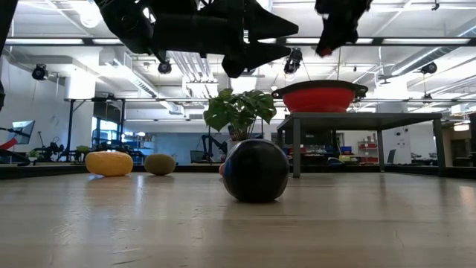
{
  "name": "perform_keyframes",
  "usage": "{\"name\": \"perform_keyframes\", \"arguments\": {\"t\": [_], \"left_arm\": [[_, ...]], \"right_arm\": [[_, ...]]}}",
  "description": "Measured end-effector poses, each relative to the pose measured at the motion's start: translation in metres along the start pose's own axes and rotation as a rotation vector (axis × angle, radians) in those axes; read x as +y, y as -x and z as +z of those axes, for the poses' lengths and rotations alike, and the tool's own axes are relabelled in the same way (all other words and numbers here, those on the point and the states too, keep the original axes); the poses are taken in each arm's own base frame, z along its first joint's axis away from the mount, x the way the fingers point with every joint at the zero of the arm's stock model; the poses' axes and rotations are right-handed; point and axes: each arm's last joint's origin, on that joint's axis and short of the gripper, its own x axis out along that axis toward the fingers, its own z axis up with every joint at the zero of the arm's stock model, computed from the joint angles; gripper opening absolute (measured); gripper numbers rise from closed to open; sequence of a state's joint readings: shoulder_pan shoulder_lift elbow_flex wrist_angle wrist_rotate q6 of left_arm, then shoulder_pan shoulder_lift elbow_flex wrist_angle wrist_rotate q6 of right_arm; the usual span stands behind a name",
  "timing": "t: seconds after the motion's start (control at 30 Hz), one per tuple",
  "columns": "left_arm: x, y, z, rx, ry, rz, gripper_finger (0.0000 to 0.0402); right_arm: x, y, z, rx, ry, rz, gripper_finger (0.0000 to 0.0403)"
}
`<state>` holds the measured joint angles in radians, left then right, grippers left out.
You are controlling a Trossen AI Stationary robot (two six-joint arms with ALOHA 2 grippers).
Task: Pick & Place Fruit
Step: Put the strawberry into the red strainer bowl on the shelf
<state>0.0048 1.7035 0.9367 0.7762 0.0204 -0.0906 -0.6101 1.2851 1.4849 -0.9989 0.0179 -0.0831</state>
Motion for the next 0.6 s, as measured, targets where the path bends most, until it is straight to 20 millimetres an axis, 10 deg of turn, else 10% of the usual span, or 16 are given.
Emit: {"name": "perform_keyframes", "arguments": {"t": [0.6], "left_arm": [[-0.002, 0.000, -0.002, 0.018, 0.017, -0.005, 0.0291]], "right_arm": [[-0.050, -0.083, 0.001, 0.317, -0.082, -0.072, 0.0157]]}}
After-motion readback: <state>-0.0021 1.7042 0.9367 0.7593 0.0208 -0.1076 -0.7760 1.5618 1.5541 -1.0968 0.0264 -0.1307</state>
